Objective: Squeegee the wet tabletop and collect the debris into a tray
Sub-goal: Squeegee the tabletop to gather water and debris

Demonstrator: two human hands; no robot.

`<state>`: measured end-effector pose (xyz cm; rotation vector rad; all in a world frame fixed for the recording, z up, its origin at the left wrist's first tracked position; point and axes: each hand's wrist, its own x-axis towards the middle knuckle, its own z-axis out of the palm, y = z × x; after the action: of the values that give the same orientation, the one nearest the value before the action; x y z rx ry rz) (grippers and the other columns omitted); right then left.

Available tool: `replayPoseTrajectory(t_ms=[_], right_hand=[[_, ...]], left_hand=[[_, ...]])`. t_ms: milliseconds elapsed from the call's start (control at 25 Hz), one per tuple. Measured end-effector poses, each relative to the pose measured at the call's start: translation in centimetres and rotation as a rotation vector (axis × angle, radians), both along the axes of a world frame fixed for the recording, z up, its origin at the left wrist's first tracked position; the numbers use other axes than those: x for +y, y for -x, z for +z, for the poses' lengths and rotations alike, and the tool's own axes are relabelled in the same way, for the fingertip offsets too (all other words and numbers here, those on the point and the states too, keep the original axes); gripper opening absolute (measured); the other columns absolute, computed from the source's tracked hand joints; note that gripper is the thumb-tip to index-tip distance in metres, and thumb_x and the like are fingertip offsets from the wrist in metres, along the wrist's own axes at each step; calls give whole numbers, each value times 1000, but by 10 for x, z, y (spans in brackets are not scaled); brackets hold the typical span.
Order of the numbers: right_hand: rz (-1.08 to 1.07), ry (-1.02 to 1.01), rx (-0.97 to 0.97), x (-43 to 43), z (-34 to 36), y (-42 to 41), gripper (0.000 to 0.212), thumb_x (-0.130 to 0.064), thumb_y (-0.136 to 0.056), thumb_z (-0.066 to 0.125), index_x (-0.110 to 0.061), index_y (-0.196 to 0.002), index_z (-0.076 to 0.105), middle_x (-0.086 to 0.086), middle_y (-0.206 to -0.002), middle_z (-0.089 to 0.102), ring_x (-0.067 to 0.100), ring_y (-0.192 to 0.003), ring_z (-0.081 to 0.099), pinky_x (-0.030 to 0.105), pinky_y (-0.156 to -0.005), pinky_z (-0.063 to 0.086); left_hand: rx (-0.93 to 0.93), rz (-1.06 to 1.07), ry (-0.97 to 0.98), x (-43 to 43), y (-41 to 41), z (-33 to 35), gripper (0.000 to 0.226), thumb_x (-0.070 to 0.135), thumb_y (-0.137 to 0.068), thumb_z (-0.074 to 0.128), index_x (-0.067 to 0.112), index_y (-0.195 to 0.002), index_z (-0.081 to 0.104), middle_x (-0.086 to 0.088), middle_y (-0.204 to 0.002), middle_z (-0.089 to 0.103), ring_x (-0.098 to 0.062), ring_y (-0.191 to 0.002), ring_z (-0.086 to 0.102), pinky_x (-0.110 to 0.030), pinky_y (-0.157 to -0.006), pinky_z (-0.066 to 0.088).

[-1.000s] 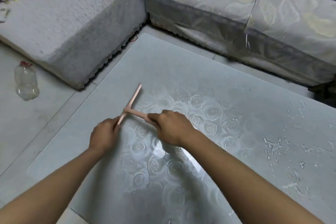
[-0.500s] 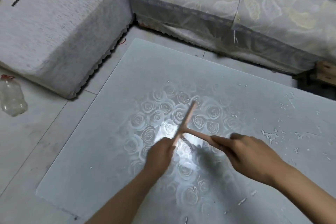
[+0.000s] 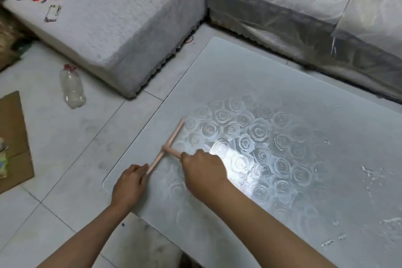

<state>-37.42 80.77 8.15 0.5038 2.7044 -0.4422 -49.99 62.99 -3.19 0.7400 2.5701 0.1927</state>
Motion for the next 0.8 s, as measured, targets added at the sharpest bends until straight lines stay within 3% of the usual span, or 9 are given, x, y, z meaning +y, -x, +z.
replayPoseTrajectory(t_ms=[120, 280, 400, 520, 600, 720, 800], right_hand=[[-66, -49, -94, 17, 12, -46, 43, -9, -92, 38, -18, -133, 42, 12, -103, 59, 30, -91, 60, 31, -62, 32], [-18, -110, -73, 17, 42, -59, 73, -5, -86, 39, -41, -147, 20, 4, -75, 46, 24, -67, 47, 28, -50, 22], [83, -23, -28, -22, 37, -4, 57, -5, -90, 39, -26, -142, 35, 12, -99, 57, 30, -89, 58, 31, -61, 28], [137, -20, -92, -42, 20, 11, 48, -5, -91, 38, -18, -137, 41, 14, -107, 58, 30, -95, 58, 32, -64, 31], [100, -57, -139, -18, 19, -25, 55, -8, -92, 37, -29, -142, 32, 12, -107, 59, 30, -97, 60, 32, -66, 33], [36, -137, -250, 36, 42, -84, 62, -15, -92, 36, -46, -143, 22, 7, -101, 60, 28, -97, 61, 32, -67, 37], [-14, -156, -318, 53, 61, -98, 61, -17, -92, 34, -51, -141, 22, 7, -95, 57, 27, -94, 61, 32, -66, 37]], left_hand=[[-39, -34, -70, 3, -19, 2, 38, 23, -99, 45, 15, -135, 53, -2, -131, 54, -21, -121, 49, -34, -93, 45], [-35, 44, -57, -17, -20, 12, 43, 8, -96, 43, 11, -138, 49, -5, -136, 50, -24, -124, 45, -37, -92, 46], [-41, 86, 109, -42, -12, 15, 52, 2, -89, 43, 7, -141, 42, -7, -141, 41, -28, -127, 39, -40, -90, 47], [-70, 69, 205, -61, -11, 9, 51, 2, -86, 45, 5, -138, 43, -11, -146, 35, -30, -131, 35, -41, -95, 42], [-47, -23, 187, -69, -14, 9, 47, -2, -83, 45, 2, -129, 53, -14, -143, 41, -32, -129, 41, -41, -93, 44], [4, -182, 96, -67, -26, 10, 36, -11, -60, 54, -9, -93, 69, -26, -111, 63, -43, -97, 64, -49, -66, 57], [-38, -190, 141, -54, -33, 13, 40, -7, -72, 57, -4, -112, 64, -22, -132, 53, -37, -119, 54, -45, -89, 51]])
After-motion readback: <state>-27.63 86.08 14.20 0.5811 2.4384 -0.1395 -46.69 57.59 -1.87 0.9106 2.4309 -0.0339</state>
